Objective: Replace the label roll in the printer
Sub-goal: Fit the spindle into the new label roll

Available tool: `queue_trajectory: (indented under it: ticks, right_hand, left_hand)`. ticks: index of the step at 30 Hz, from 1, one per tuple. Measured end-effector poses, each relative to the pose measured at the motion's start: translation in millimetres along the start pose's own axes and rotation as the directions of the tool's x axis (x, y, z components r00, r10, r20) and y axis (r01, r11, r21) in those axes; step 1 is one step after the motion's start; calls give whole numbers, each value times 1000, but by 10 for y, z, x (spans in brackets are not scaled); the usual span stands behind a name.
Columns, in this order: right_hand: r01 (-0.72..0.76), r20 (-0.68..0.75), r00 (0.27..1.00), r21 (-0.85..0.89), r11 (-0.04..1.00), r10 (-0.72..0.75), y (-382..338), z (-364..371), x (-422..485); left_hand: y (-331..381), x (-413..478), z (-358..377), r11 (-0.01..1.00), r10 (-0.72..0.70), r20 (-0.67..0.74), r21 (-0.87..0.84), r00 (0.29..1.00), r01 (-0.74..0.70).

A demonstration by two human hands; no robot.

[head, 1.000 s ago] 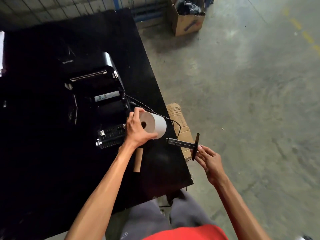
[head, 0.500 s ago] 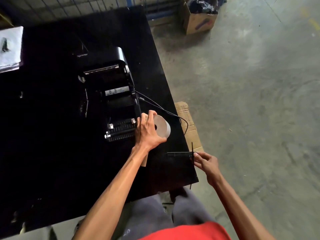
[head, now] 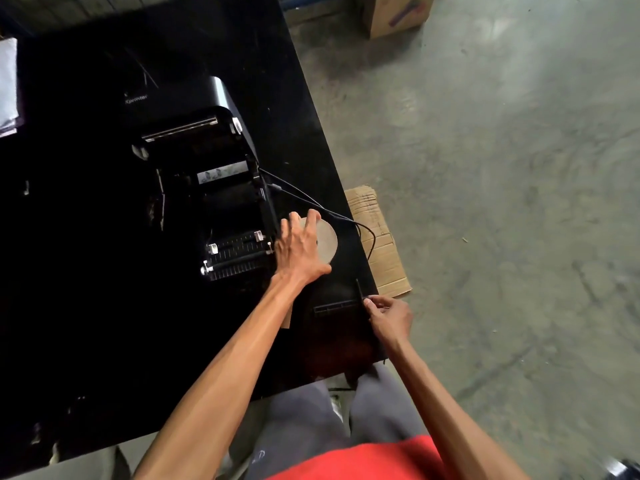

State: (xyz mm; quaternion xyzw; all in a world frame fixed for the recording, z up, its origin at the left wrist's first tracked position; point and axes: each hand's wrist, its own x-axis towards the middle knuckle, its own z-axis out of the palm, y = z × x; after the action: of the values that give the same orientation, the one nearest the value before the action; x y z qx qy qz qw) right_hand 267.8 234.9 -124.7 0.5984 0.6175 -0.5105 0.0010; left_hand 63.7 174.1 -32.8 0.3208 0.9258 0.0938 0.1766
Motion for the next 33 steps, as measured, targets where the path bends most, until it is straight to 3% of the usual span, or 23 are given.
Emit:
queue_trajectory:
  ticks: [11, 14, 18, 22, 24, 27, 30, 33]
  right_hand:
    - [25, -17, 1000, -107, 994, -26, -116, -70, -96]
    - [40, 2, 999, -157, 987, -40, -157, -117, -112]
    - [95, 22, 995, -234, 968, -93, -283, -222, -97]
    - [306, 88, 952, -293, 906, -293, -596, -295, -59]
    - [473, 188, 881, -341, 812, -434, -826, -275, -24]
    - [690, 398, 722, -473, 548, -565, -1214, -149, 55]
    - [807, 602, 577, -525, 271, -552, -1560, 49, 120]
    - [823, 703, 516, -566, 55, -489, -1773, 228, 203]
  left_hand:
    - [-43, -10, 47, 999, 36, 58, -1, 998, -36]
    - [-102, -32, 45, 989, 24, 121, -146, 992, -6]
    - [-219, -43, -110, 920, 14, 86, -391, 996, 21]
    - [-387, -182, -290, 833, -67, 1, -551, 998, 57]
    - [-483, -341, -295, 822, -138, -89, -567, 986, 64]
    - [-593, -631, -161, 805, -292, -197, -579, 936, 129]
    - [-642, -852, 48, 788, -365, -175, -582, 914, 204]
    - [-636, -956, 233, 785, -352, -124, -579, 928, 220]
